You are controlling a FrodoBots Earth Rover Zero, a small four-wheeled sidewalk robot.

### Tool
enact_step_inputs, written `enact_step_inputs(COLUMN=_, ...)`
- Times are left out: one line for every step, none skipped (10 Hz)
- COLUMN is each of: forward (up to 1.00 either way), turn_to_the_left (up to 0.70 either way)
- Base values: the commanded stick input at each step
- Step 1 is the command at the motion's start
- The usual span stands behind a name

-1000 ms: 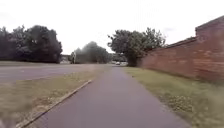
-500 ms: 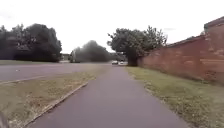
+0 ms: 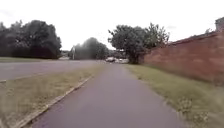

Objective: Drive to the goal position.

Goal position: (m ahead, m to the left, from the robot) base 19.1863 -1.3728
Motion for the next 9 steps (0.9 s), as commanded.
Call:
enact_step_inputs(forward=1.0, turn_to_the_left=0.0)
enact_step_inputs(forward=1.0, turn_to_the_left=0.0)
enact_step_inputs(forward=1.0, turn_to_the_left=0.0)
enact_step_inputs(forward=1.0, turn_to_the_left=0.0)
enact_step_inputs(forward=1.0, turn_to_the_left=0.0)
enact_step_inputs(forward=1.0, turn_to_the_left=0.0)
enact_step_inputs(forward=1.0, turn_to_the_left=0.0)
enact_step_inputs(forward=1.0, turn_to_the_left=0.0)
enact_step_inputs(forward=1.0, turn_to_the_left=-0.08)
